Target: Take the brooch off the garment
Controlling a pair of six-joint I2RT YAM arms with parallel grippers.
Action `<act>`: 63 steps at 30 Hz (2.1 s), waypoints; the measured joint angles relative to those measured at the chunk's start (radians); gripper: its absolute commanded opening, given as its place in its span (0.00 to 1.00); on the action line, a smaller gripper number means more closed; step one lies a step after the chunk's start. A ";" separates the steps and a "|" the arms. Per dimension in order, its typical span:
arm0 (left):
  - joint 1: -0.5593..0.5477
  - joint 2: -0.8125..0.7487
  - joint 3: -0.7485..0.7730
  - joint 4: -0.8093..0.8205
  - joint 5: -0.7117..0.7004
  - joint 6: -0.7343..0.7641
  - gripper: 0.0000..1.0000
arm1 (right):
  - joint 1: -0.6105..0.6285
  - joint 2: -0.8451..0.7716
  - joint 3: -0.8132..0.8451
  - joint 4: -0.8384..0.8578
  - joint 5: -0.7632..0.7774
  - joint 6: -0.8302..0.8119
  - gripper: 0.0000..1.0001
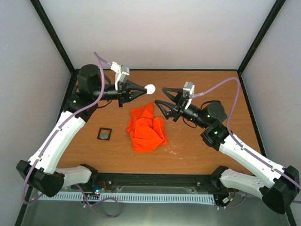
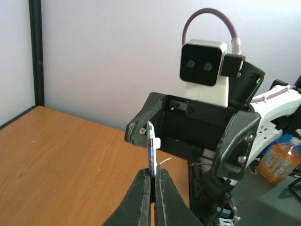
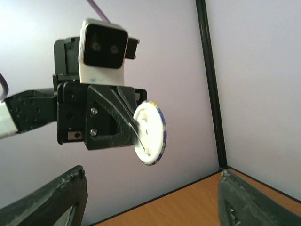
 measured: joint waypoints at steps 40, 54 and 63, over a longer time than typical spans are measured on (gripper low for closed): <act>0.004 -0.002 -0.022 0.064 0.045 -0.150 0.01 | 0.089 0.127 0.083 0.066 0.071 -0.052 0.26; 0.004 -0.002 -0.022 0.076 0.045 -0.148 0.01 | 0.090 0.120 0.083 0.066 0.086 -0.048 0.17; 0.004 -0.002 -0.022 0.069 0.045 -0.091 0.01 | 0.092 0.120 0.083 0.061 0.096 -0.030 0.11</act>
